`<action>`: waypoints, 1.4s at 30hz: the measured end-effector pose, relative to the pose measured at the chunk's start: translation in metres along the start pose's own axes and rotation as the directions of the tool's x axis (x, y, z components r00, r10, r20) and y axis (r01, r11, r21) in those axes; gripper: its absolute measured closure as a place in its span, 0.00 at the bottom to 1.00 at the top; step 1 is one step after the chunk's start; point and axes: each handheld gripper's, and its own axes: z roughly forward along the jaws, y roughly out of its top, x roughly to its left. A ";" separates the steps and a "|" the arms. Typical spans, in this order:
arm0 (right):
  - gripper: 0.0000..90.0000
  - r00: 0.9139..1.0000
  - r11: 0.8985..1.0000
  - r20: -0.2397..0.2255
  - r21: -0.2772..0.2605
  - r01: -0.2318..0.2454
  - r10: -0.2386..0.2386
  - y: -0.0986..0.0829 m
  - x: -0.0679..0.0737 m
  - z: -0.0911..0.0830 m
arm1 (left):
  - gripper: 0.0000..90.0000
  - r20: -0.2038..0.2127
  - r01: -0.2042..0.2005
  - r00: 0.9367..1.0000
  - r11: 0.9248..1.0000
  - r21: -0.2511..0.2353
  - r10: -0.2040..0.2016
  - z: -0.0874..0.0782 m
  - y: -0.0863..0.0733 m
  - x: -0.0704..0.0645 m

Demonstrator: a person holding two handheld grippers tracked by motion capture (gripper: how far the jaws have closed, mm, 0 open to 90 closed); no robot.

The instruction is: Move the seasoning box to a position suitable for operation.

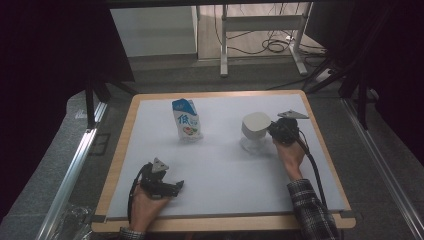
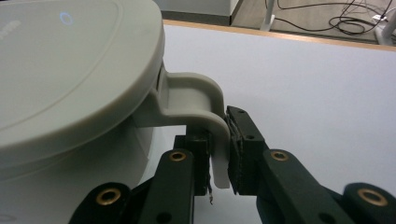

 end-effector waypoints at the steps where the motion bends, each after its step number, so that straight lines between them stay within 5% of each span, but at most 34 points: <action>1: 0.89 1.000 1.000 -0.011 0.004 -0.001 0.001 0.000 0.001 -0.005 | 0.00 0.000 -0.001 1.000 1.000 0.000 0.001 0.000 0.000 0.000; 24: 0.89 0.996 1.000 -0.086 0.009 -0.020 0.020 -0.029 0.034 -0.048 | 0.00 -0.001 0.000 1.000 1.000 0.000 0.000 0.000 0.000 0.000; 42: 0.89 0.999 1.000 -0.051 0.008 -0.012 0.012 -0.060 0.046 -0.068 | 0.00 -0.003 0.000 1.000 1.000 0.004 0.000 0.000 0.000 0.000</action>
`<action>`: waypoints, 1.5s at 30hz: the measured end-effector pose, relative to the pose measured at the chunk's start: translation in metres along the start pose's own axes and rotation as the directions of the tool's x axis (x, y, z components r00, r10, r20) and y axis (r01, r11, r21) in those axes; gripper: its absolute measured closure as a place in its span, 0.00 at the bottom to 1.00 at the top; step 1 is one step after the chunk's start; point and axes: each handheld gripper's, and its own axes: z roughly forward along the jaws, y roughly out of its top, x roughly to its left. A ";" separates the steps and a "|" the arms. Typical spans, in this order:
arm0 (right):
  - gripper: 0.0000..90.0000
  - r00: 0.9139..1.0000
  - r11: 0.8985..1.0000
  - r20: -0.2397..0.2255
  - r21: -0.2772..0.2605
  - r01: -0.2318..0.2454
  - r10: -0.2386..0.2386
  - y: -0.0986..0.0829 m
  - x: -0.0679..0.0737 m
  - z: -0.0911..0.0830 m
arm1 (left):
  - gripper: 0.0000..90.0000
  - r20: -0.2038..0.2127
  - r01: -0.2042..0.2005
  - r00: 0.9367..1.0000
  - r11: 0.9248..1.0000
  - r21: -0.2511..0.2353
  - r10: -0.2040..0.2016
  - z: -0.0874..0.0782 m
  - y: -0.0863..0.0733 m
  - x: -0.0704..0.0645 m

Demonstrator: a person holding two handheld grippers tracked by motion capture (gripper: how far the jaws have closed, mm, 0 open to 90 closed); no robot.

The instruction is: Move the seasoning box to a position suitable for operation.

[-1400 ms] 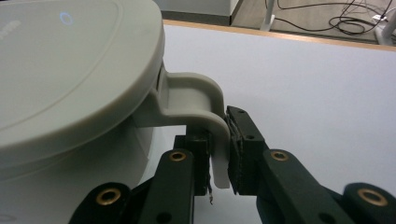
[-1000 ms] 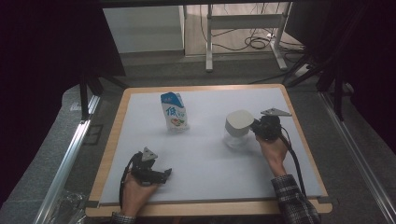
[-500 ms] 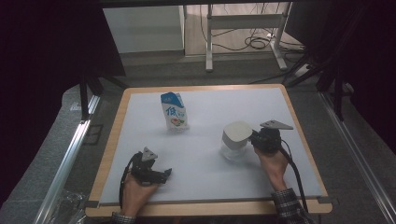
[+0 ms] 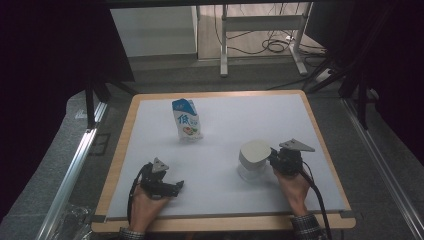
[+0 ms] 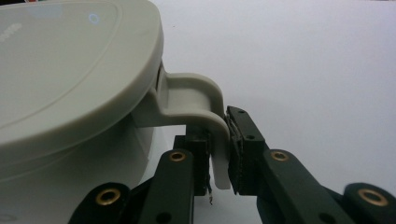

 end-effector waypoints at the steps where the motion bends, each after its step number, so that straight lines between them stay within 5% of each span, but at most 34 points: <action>1: 0.89 1.000 1.000 0.003 0.000 -0.004 0.004 -0.001 0.000 0.000 | 0.00 0.000 0.000 1.000 1.000 0.000 0.000 0.000 0.000 0.000; 16: 0.88 0.999 0.999 0.044 -0.032 -0.018 0.019 -0.007 -0.001 0.002 | 0.00 0.000 0.000 1.000 1.000 0.000 0.000 0.000 0.000 0.000; 45: 0.69 0.995 0.998 -0.075 0.013 0.064 -0.063 -0.004 -0.009 -0.022 | 0.00 0.000 0.000 1.000 1.000 -0.001 0.000 0.000 0.000 0.000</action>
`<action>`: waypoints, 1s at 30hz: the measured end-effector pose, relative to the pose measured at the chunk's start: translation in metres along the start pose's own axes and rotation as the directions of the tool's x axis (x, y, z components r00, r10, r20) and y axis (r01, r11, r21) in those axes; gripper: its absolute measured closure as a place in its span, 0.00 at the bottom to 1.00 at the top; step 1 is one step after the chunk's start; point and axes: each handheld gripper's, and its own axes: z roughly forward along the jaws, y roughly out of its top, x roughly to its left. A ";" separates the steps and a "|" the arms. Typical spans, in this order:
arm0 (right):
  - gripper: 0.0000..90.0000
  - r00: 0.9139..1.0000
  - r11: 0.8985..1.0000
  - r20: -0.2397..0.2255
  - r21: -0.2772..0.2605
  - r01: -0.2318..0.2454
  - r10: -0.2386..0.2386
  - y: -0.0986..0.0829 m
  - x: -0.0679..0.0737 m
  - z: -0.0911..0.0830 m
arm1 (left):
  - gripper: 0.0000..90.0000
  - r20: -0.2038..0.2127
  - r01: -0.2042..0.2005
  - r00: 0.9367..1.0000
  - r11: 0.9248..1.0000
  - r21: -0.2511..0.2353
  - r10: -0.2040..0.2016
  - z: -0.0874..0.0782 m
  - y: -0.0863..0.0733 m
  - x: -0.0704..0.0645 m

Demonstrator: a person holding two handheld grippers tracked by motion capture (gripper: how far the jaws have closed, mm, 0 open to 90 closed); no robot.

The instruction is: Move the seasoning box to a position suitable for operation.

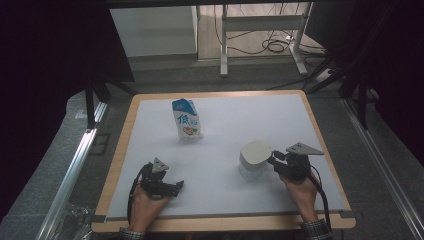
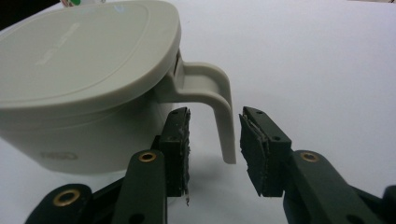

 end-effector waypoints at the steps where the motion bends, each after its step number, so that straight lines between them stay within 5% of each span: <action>1: 0.69 1.000 1.000 0.000 0.000 0.000 0.000 0.000 0.000 0.000 | 0.00 0.000 0.000 1.000 1.000 0.000 0.000 0.000 0.000 0.000; 5: 0.69 0.999 0.999 0.001 0.023 0.043 -0.043 0.001 0.002 -0.003 | 0.00 0.000 0.000 1.000 1.000 0.000 0.000 0.000 0.000 0.000; 24: 0.98 0.998 1.000 -0.068 0.018 0.007 -0.006 0.022 -0.006 -0.026 | 0.00 0.000 -0.001 1.000 1.000 0.000 0.001 0.000 0.000 0.000; 30: 0.99 0.997 1.000 -0.079 0.007 0.011 -0.010 0.032 -0.007 -0.029 | 0.00 -0.001 0.004 1.000 1.000 -0.004 -0.004 0.000 0.000 0.000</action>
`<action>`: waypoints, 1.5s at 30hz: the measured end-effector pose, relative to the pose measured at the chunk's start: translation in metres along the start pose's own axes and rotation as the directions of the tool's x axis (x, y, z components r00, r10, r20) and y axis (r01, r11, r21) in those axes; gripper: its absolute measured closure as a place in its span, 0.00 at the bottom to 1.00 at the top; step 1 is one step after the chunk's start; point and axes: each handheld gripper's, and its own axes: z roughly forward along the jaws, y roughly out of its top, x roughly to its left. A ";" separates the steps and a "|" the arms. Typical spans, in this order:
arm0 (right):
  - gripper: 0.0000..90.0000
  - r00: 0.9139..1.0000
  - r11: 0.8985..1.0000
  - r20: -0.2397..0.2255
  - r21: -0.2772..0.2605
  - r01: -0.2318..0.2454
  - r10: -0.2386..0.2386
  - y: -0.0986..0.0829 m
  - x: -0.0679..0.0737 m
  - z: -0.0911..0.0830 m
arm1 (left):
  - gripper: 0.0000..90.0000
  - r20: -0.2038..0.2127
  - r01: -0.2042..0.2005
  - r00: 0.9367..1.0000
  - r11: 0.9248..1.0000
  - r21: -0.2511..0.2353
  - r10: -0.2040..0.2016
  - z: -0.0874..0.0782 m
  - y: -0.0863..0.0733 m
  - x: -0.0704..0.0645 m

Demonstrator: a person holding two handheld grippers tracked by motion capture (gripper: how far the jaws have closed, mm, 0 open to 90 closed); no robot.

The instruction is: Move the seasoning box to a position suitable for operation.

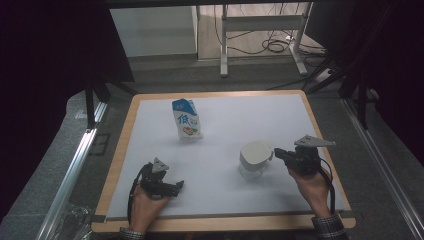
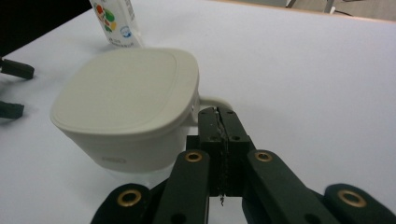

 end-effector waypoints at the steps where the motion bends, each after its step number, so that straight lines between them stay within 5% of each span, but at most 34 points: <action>1: 0.99 1.000 1.000 -0.002 -0.001 0.003 -0.003 0.002 0.000 -0.001 | 0.00 0.000 0.000 1.000 1.000 0.000 0.000 0.000 0.000 0.000; 17: 0.99 0.998 0.998 -0.027 -0.007 0.056 -0.057 0.032 0.009 0.006 | 0.00 0.001 -0.003 1.000 1.000 0.000 0.003 0.000 0.000 0.000; 45: 1.00 0.996 0.996 -0.024 0.002 0.085 -0.085 0.031 0.011 0.019 | 0.00 0.001 -0.002 1.000 1.000 0.000 0.002 0.000 0.000 0.000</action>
